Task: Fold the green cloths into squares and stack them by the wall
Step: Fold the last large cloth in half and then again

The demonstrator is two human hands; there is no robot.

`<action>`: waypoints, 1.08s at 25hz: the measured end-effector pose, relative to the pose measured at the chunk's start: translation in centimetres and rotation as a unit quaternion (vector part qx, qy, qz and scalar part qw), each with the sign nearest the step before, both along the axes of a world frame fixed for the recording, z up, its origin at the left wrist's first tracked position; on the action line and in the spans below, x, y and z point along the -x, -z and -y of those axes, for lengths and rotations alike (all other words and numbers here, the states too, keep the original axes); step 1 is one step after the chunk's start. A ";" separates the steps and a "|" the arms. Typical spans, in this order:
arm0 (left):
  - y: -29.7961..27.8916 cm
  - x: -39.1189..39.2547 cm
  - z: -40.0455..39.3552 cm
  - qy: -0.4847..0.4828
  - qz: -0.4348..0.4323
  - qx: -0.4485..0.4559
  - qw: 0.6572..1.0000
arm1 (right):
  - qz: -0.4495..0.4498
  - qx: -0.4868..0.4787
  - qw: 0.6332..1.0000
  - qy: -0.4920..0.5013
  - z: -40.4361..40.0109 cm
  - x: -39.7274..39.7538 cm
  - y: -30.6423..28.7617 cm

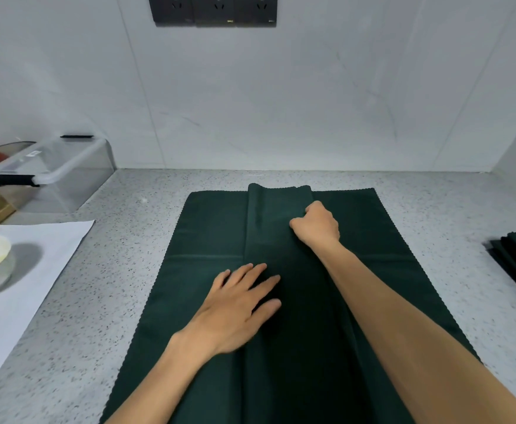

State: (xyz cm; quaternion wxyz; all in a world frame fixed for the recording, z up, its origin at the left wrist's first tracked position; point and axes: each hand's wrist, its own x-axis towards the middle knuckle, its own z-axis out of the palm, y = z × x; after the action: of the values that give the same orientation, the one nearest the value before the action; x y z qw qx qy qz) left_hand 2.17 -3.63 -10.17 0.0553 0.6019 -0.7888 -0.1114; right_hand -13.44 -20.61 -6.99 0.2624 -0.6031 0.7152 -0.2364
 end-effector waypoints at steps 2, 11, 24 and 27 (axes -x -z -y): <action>-1.0 -0.3 3.1 -0.035 -0.041 0.045 0.998 | 0.126 -0.044 0.990 0.046 0.5 0.2 -1.0; 0.6 0.5 8.4 -0.040 0.023 -0.022 0.999 | -0.021 0.118 0.993 -0.011 0.4 2.1 0.9; 1.0 0.1 8.7 -0.013 0.031 -0.025 0.999 | -0.081 0.117 0.989 -0.044 0.0 4.0 2.8; 0.3 0.1 8.0 -0.010 0.058 0.009 0.998 | -0.197 0.174 0.962 -0.076 -0.9 4.1 2.4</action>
State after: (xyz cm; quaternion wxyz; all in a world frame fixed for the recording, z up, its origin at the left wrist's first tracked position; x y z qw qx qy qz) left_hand 2.05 -11.59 -10.49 0.0164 0.6144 -0.7858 -0.0684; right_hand -17.55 -19.75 -9.44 0.0242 -0.7267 0.6526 -0.2132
